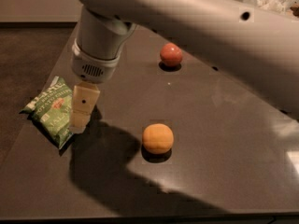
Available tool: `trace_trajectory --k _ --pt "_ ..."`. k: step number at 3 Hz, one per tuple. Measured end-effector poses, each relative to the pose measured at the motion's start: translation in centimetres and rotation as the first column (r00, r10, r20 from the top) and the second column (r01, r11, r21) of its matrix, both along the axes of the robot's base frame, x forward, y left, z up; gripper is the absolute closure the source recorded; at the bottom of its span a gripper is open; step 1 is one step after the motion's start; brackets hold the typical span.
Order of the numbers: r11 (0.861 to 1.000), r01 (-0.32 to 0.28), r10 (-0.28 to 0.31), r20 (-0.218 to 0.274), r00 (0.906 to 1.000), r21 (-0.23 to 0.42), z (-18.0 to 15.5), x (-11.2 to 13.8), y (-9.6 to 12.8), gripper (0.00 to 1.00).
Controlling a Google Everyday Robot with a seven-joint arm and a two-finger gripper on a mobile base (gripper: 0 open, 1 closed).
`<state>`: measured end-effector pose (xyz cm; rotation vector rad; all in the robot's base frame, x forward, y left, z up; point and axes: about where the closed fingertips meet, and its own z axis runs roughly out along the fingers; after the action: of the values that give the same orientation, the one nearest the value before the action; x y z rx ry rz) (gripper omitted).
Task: Move green jalapeno chip bag near apple
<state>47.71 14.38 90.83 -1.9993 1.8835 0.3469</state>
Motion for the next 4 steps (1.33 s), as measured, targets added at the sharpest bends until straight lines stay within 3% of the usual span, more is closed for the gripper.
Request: trace_trajectory --k 1,3,4 --pt "0.999 -0.023 0.022 -0.011 0.9997 -0.031 -2.0 0.4 2.9 0.00" --pt "0.997 -0.027 0.024 -0.044 0.9988 -0.076 -5.3 0.4 4.5 0.00" --pt "0.996 -0.019 0.014 -0.052 0.9985 -0.092 -6.1 0.4 4.5 0.18"
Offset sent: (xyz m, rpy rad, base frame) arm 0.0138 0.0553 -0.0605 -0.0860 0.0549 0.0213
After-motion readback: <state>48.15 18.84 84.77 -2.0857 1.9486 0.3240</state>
